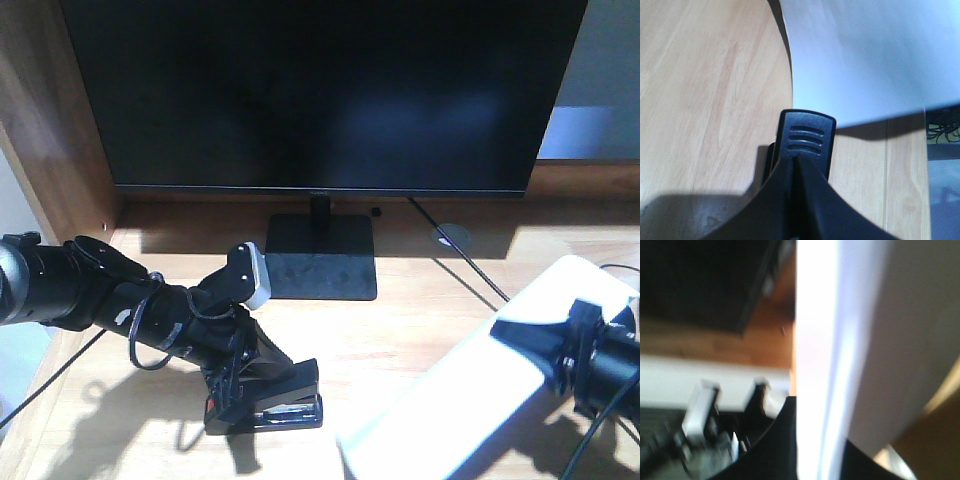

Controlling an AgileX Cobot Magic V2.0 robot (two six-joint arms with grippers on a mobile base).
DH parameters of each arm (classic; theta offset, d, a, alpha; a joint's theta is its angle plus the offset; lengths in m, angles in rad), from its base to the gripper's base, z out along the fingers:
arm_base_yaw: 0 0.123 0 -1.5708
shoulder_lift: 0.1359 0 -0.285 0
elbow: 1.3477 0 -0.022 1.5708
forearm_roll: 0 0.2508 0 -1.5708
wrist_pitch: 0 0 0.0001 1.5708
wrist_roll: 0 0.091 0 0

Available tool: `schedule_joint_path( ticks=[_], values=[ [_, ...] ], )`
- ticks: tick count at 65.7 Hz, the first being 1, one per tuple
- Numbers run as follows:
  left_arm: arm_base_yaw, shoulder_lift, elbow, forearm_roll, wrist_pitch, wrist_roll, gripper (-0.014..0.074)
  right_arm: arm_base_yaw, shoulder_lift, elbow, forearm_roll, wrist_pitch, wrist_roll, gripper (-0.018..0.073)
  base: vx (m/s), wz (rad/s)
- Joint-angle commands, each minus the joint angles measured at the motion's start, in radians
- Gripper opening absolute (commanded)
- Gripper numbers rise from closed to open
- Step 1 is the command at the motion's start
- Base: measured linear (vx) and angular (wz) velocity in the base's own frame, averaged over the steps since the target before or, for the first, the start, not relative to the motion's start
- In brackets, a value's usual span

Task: Grab stapler and paper to desk for stapling
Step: 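Lower the white paper with the right gripper onto the desk beside the stapler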

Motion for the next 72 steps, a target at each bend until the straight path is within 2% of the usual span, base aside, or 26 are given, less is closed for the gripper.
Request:
schedule_joint_path(
  ticks=[1,12,21,34,43,57,72],
  values=[
    [-0.005,-0.042,-0.024,-0.042,0.033,-0.008,-0.0006,-0.007,-0.018,-0.021,-0.108,-0.198,-0.01,-0.0002,0.0,0.0],
    [-0.005,-0.042,-0.024,-0.042,0.033,-0.008,-0.0006,-0.007,-0.018,-0.021,-0.281,-0.198,-0.007,-0.0002,0.0,0.0],
    [-0.005,-0.042,-0.024,-0.042,0.033,-0.008,-0.0006,-0.007,-0.018,-0.021,-0.377,-0.198,0.002,-0.0002,0.0,0.0],
    [-0.005,-0.042,-0.024,-0.042,0.033,-0.008,-0.0006,-0.007,-0.018,-0.021,-0.375,-0.198,-0.012,-0.0002,0.0,0.0],
    [-0.005,-0.042,-0.024,-0.042,0.033,-0.008,-0.0006,0.014,-0.018,-0.021,-0.375,-0.198,-0.063,-0.0002,0.0,0.0],
    [-0.005,-0.042,-0.024,-0.042,0.033,-0.008,-0.0006,0.177,-0.018,-0.021,-0.341,-0.17,-0.082,-0.0002,0.0,0.0],
    [-0.005,-0.042,-0.024,-0.042,0.033,-0.008,-0.0006,0.272,-0.018,-0.021,-0.242,-0.152,-0.154,-0.0002,0.0,0.0]
  ],
)
